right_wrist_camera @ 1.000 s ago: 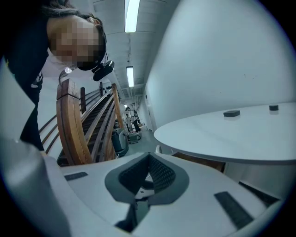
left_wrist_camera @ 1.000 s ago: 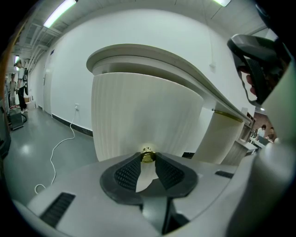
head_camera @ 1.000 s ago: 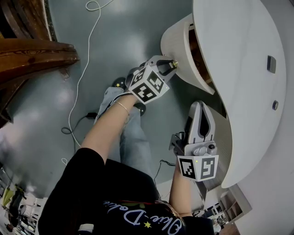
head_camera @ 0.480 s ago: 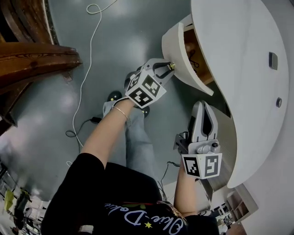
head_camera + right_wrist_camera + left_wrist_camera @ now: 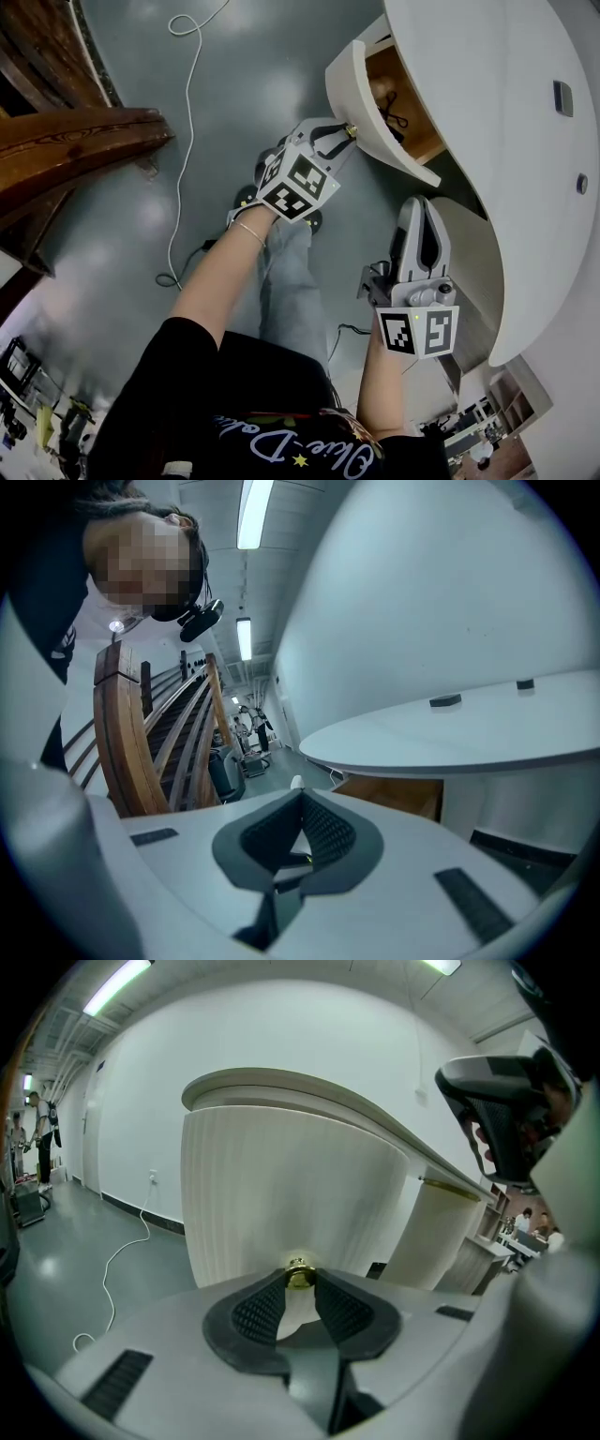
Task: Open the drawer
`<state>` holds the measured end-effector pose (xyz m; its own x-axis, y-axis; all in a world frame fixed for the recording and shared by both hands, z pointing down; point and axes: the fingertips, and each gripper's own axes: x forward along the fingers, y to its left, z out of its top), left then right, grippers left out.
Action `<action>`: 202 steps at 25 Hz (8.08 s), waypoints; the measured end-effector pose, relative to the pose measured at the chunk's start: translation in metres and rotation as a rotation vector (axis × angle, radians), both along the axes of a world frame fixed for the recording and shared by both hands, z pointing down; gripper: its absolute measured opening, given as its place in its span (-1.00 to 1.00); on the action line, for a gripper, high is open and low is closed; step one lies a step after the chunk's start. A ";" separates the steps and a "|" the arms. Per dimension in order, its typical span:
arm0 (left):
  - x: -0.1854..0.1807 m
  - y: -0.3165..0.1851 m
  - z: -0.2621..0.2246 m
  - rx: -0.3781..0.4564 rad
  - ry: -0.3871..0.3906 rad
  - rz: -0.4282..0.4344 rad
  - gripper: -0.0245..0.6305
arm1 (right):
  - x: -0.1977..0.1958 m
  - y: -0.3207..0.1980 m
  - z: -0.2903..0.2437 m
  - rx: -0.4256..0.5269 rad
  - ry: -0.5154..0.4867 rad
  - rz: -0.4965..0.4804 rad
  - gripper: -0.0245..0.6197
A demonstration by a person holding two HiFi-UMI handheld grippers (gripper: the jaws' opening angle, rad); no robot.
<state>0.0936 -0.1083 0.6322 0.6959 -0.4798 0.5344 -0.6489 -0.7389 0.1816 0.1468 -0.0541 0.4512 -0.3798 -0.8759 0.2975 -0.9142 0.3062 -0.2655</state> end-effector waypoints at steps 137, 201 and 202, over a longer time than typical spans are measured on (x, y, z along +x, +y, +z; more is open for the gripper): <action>-0.085 0.087 -0.180 0.080 0.119 -0.061 -0.92 | -0.041 0.054 -0.088 0.073 0.007 0.102 -0.93; -0.067 0.104 -0.392 0.306 0.230 0.173 -0.91 | -0.001 0.120 -0.257 0.306 0.099 0.298 -0.93; -0.067 0.104 -0.391 0.306 0.228 0.173 -0.91 | -0.002 0.120 -0.256 0.305 0.099 0.299 -0.93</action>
